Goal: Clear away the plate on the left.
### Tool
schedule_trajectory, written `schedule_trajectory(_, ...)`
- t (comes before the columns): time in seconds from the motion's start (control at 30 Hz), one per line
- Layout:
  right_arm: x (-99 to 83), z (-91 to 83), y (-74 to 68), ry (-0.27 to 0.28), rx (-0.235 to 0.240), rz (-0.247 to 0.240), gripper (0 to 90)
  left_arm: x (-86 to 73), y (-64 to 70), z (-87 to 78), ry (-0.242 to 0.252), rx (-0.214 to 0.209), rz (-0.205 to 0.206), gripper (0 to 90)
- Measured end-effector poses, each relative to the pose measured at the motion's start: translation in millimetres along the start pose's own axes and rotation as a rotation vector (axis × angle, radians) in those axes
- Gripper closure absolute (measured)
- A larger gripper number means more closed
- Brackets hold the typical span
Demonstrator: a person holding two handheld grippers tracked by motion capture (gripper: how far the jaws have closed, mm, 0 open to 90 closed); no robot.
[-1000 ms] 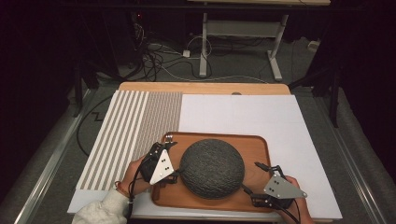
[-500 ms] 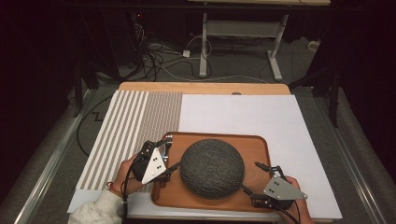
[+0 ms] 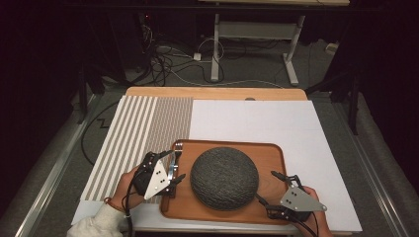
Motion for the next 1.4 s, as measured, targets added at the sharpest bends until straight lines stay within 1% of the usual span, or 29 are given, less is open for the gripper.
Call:
schedule_trajectory(0.1,-0.3,-0.2,1.0,0.001,-0.003,0.002,20.7,-2.5,0.7,-1.9,-0.004,0.002,0.003,19.2)
schedule_trajectory(0.37,-1.8,-2.4,2.9,-0.001,-0.017,0.008,20.7,-11.8,1.4,-7.5,-0.005,0.011,-0.005,18.6)
schedule_trajectory(0.53,-2.8,-3.9,3.8,-0.004,-0.022,0.014,20.7,-17.8,1.9,-11.1,-0.004,0.008,-0.010,18.6)
schedule_trajectory(0.8,-3.7,-5.4,7.3,-0.003,-0.036,0.031,20.7,-31.3,1.3,-18.7,0.002,0.028,-0.043,17.6)
schedule_trajectory(0.93,-3.8,-6.1,8.2,-0.003,-0.041,0.033,20.7,-37.4,2.7,-22.3,0.003,0.041,-0.048,17.6)
schedule_trajectory(1.0,-3.7,-6.4,8.6,-0.003,-0.043,0.038,20.7,-40.5,3.3,-24.1,0.006,0.047,-0.055,15.9)
schedule_trajectory(1.1,-4.2,-7.1,9.2,-0.003,-0.045,0.037,20.7,-45.0,4.0,-25.3,0.006,0.040,-0.073,15.9)
schedule_trajectory(1.2,-5.2,-8.1,10.2,-0.005,-0.049,0.040,20.7,-49.1,4.2,-26.3,0.001,0.039,-0.081,15.9)
schedule_trajectory(1.33,-6.1,-9.9,11.5,-0.005,-0.054,0.044,20.7,-54.7,3.3,-27.8,0.003,0.045,-0.104,15.9)
schedule_trajectory(1.4,-6.3,-10.1,11.5,-0.005,-0.054,0.043,20.7,-58.7,3.7,-28.2,-0.008,0.049,-0.108,15.9)
Point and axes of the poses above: each handheld gripper's, and its own axes: z roughly forward along the jaws, x roughly out of its top, y roughly to its right, the point moved 5 cm from there along z, roughly forward along the jaws, and after that the axes turned 6 degrees about -x, right-handed, at the moved point
